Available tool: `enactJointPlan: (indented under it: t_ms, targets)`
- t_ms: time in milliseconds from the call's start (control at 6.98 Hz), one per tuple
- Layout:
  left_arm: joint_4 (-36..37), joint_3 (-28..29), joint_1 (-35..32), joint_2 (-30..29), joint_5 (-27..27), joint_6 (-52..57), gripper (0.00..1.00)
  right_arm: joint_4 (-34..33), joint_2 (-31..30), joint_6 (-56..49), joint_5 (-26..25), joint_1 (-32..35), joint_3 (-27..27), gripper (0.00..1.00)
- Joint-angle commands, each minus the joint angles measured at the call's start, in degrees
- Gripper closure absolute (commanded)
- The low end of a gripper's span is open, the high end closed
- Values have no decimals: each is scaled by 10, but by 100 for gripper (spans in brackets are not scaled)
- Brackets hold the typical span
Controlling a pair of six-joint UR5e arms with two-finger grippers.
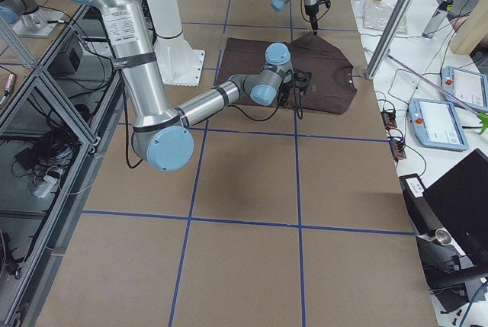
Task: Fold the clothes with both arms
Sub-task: 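Move the left gripper toward the other sleeve while the right gripper withdraws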
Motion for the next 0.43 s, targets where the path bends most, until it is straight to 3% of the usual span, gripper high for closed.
enactJointPlan:
  t_ms: [0,287]
  targets:
    - [0,-1,4,5,0,-2,48,0,0,2,1,0,0,0]
    - [0,-2,4,4,-1,-9,49,0,2,2,1,0,1,0]
